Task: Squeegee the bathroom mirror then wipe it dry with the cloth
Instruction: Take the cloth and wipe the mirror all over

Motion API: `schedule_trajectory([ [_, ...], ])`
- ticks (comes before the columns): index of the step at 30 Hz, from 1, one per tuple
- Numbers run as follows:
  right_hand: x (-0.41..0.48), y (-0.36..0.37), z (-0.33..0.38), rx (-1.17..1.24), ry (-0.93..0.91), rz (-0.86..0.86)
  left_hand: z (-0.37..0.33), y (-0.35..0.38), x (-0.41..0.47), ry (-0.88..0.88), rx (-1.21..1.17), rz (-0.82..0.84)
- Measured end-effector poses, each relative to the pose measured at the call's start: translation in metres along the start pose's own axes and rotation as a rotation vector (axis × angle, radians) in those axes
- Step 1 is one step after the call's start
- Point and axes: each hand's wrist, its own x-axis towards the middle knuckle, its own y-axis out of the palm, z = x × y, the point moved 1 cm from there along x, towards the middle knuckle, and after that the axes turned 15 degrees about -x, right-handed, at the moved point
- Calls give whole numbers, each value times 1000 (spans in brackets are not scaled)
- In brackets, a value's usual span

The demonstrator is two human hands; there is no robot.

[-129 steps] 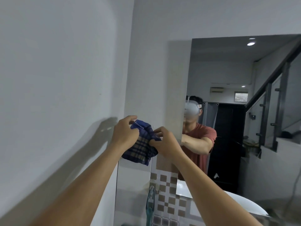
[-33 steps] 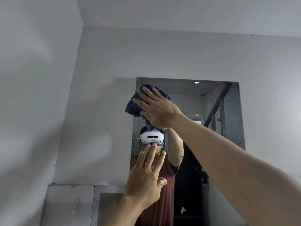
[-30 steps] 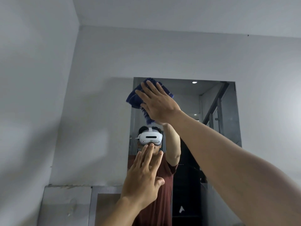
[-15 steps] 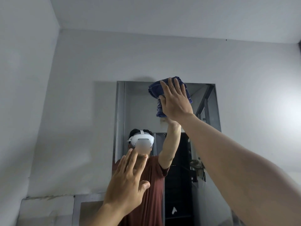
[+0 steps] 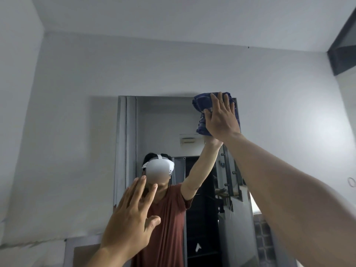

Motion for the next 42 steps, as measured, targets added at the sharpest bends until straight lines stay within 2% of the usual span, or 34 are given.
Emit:
schedule_trajectory([
  [7, -20, 2, -22, 29, 85, 20, -4, -3, -1, 2, -30, -14],
  [12, -52, 3, -29, -62, 126, 13, -7, -4, -1, -5, -22, 3],
  [15, -74, 7, -22, -120, 140, 15, -7, -4, 0, -10, -8, 16],
  [22, -102, 16, 15, -87, 177, 85, -11, -14, 1, -38, 23, 50],
  [28, -98, 15, 47, -83, 88, 73, -8, -37, 9, -56, 83, -33],
  [37, -85, 13, 120, -50, -52, 52, 4, -43, 11, -71, 78, 18],
  [42, -87, 10, 155, -2, -171, 58, 10, -50, 3, -74, 83, -48],
])
